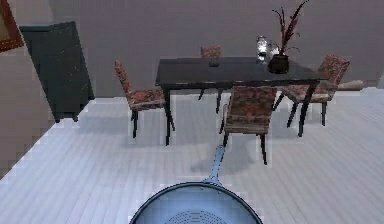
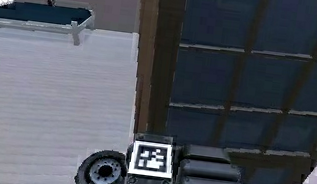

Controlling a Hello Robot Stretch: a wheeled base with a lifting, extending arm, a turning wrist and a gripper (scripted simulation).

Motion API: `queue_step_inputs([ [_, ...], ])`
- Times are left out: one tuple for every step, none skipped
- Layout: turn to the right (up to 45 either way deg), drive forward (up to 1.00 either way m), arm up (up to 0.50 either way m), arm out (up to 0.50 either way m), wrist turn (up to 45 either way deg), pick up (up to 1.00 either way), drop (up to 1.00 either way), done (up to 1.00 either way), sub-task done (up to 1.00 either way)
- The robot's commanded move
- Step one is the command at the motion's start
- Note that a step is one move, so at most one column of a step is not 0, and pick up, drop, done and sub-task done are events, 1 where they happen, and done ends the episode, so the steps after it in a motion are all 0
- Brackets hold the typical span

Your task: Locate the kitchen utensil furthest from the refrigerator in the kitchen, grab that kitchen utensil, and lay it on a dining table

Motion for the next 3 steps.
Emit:
queue_step_inputs([
  [6.0,0.0,0.0,0.0,0.0,0.0,0.0,0.0,0.0],
  [3.0,0.0,0.0,0.0,0.0,0.0,0.0,0.0,0.0],
  [0.0,0.2,0.0,0.0,0.0,0.0,0.0,0.0,0.0],
])
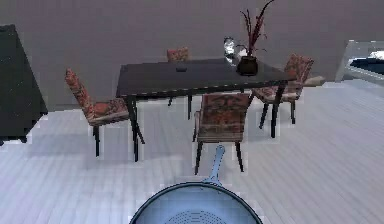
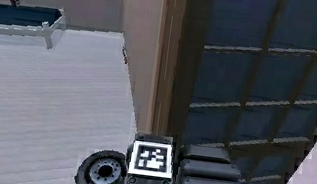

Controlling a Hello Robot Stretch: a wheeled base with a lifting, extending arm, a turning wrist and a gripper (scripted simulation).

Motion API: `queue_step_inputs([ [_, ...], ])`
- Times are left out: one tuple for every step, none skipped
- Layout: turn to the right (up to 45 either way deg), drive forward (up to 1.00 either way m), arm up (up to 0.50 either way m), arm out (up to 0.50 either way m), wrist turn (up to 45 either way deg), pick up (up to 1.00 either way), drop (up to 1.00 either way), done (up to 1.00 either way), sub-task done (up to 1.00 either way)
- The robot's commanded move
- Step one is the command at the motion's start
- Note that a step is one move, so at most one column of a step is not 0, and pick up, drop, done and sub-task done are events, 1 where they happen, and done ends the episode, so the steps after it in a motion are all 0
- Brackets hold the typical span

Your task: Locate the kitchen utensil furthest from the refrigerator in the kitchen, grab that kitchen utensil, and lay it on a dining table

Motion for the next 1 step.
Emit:
queue_step_inputs([
  [39.0,0.0,0.0,0.0,0.0,0.0,0.0,0.0,0.0],
])
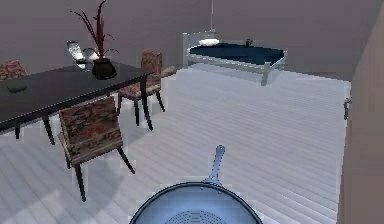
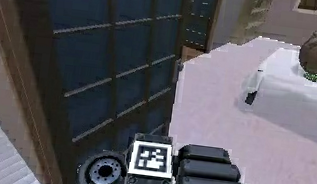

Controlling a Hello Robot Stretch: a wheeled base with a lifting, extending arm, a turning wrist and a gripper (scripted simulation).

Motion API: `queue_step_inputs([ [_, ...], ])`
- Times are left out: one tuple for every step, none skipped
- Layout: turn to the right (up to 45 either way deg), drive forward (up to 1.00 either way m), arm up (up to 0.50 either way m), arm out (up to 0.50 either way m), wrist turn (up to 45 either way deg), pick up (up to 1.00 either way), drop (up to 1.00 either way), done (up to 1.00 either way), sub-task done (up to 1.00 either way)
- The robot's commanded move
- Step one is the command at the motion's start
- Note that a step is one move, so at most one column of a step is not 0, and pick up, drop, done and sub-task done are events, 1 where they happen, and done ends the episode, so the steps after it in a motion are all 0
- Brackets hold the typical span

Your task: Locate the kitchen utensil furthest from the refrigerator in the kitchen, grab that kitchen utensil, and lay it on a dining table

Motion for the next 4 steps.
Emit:
queue_step_inputs([
  [0.0,0.45,0.0,0.0,0.0,0.0,0.0,0.0,0.0],
  [0.0,0.8,0.0,0.0,0.0,0.0,0.0,0.0,0.0],
  [-6.0,0.0,0.0,0.0,0.0,0.0,0.0,0.0,0.0],
  [0.0,0.5,0.0,0.0,0.0,0.0,0.0,0.0,0.0],
])
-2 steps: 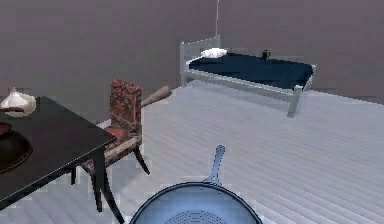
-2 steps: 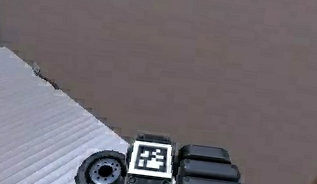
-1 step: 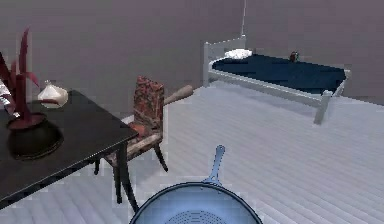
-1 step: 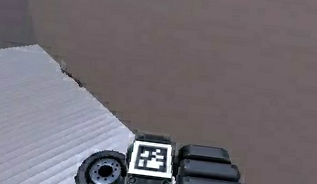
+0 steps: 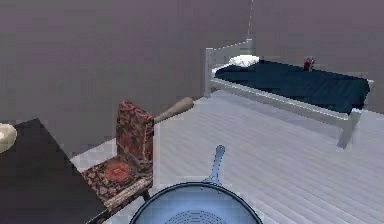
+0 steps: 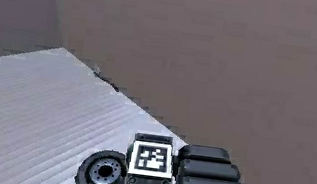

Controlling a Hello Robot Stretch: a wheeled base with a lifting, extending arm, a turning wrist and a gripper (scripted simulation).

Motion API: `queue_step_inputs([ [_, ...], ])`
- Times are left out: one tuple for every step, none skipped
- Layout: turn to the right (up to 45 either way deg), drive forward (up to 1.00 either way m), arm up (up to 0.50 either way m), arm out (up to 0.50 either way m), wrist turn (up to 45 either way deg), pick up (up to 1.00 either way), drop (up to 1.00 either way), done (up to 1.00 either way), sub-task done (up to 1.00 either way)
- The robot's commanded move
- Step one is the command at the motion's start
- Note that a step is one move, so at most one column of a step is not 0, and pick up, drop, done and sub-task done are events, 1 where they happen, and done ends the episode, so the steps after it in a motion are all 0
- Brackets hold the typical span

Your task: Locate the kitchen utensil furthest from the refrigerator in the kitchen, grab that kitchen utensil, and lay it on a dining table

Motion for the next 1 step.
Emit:
queue_step_inputs([
  [45.0,0.0,0.0,0.0,0.0,0.0,0.0,0.0,0.0],
])
